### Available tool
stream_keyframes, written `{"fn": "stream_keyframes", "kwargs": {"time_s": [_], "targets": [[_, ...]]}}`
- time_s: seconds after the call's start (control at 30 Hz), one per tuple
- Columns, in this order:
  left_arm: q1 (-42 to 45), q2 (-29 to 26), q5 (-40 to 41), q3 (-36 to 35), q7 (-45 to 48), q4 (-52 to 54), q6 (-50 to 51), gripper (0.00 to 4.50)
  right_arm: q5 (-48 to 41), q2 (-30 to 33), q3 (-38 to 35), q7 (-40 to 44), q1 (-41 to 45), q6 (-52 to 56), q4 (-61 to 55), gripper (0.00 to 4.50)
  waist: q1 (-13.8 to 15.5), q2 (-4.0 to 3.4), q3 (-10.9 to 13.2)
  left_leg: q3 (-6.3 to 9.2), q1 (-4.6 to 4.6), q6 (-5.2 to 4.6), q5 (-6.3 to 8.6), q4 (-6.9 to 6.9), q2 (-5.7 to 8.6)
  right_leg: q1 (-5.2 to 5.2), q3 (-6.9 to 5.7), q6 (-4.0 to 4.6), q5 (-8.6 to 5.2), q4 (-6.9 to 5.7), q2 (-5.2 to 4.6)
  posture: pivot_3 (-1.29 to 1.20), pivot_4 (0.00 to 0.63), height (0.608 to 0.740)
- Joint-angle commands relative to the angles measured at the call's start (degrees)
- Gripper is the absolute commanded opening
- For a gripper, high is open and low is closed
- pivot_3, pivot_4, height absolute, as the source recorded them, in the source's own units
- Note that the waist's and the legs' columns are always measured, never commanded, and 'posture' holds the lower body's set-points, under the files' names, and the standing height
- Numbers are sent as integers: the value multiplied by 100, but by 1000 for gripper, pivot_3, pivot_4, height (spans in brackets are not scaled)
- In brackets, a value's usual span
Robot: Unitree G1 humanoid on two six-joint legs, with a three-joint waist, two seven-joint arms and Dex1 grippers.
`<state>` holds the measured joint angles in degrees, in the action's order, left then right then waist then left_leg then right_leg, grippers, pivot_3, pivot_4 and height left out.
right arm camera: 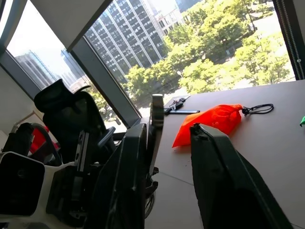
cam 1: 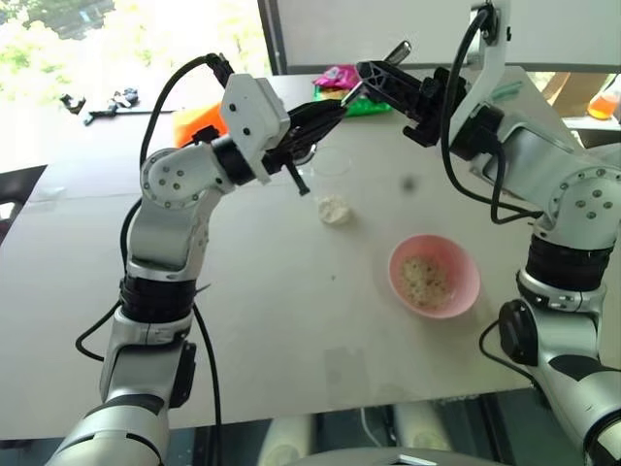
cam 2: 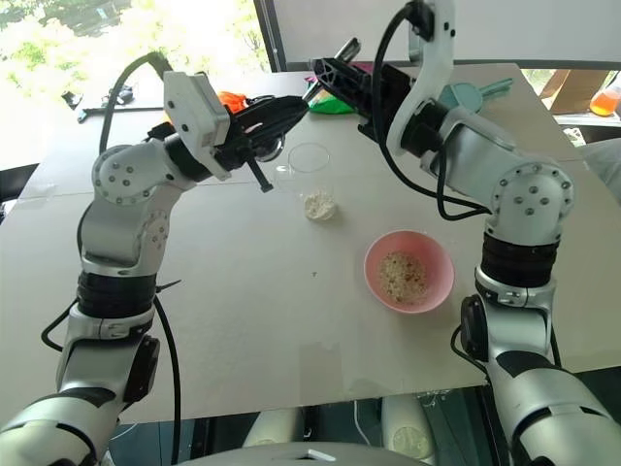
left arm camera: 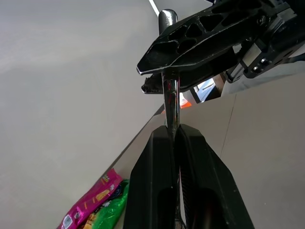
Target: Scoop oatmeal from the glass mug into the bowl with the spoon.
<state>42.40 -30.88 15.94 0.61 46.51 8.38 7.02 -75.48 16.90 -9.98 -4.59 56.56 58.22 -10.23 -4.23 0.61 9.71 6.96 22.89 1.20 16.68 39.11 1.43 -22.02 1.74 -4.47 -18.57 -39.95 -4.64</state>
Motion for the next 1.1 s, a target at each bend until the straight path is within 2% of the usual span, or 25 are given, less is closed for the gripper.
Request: {"fn": "stream_keyframes", "kwargs": {"time_s": [0.03, 0.1, 0.2, 0.27, 0.3, 0.4, 0.53, 0.67, 0.77, 0.83, 1.1], "targets": [[51, 0, 71, -56, 14, 298, -97, 0, -66, 55, -75, 4, 159, 2, -63, 24, 3, 0, 0, -1, 0, 0, 0, 1, 0, 0, 0, 0, 0, 0, 0, 0, 150, 740], [41, 12, 239, -95, 35, 328, 111, 0, -101, 120, -116, 21, 164, 23, -54, 24, 6, 0, 0, -1, 0, 0, 0, 1, 1, 2, -1, 0, 0, 2, -2, 0, 150, 740], [45, 85, 635, -298, -123, 394, 624, 957, -113, 247, -199, 45, 171, 30, -5, 0, 12, 0, 0, 1, 0, 0, 0, 2, 1, 2, -1, 0, 0, 2, -2, 0, 150, 740], [58, 104, 924, -449, -293, 471, 1077, 1983, -103, 412, -267, 89, 173, 32, 25, 0, 10, -1, 0, 2, 1, 0, 0, 3, 1, 2, -1, 0, 0, 2, -2, 0, 150, 740], [88, 133, 1182, -613, -473, 520, 1439, 2310, -122, 548, -338, 139, 178, 47, 68, 0, 9, -1, 1, 1, 1, 0, 0, 3, 1, 2, -1, 0, 0, 2, -2, 0, 150, 740], [102, 106, 1899, -1125, -911, 711, 2304, 3668, -204, 1030, -585, 287, 169, 126, 223, 0, 12, -1, 1, 3, 2, -1, 0, 3, 1, 2, -1, 0, 0, 2, -1, 0, 150, 740], [-368, -55, 2336, -1990, -1607, 869, 2967, 3668, -553, 2076, -1273, 541, -119, 459, 479, 0, 24, 0, 1, -1, 2, -1, 1, 2, 1, 4, -1, 0, 0, 5, -2, 0, 150, 740], [-1312, -28, 2322, -2290, -1857, 1081, 2952, 3668, -1115, 2855, -1844, 499, -639, 739, 569, 0, 27, 0, 1, -26, -5, -4, 2, -9, 1, 18, -4, -1, -1, 16, -2, 0, 150, 740], [-2146, 182, 1835, -1995, -1663, 687, 2358, 3668, -1424, 3136, -2162, 389, -1111, 765, 487, 0, 36, 0, 1, -36, -8, -4, 2, -1, -1, 21, -2, -1, -1, 10, -1, 0, 150, 740], [-2357, 331, 1581, -1740, -1541, 323, 2027, 3668, -1566, 3150, -2215, 265, -1344, 670, 390, 0, 59, -2, -1, -38, -14, -4, 2, 3, -2, 27, -1, -1, 0, 7, -1, 0, 150, 740], [-1848, 819, 738, -955, -1492, -1200, 1106, 3668, -1996, 3121, -2133, -64, -1786, 395, 91, 0, 201, -2, -1, -38, -14, -12, 0, 10, -1, 29, 0, -3, 2, 2, 0, 0, 150, 740]]}}
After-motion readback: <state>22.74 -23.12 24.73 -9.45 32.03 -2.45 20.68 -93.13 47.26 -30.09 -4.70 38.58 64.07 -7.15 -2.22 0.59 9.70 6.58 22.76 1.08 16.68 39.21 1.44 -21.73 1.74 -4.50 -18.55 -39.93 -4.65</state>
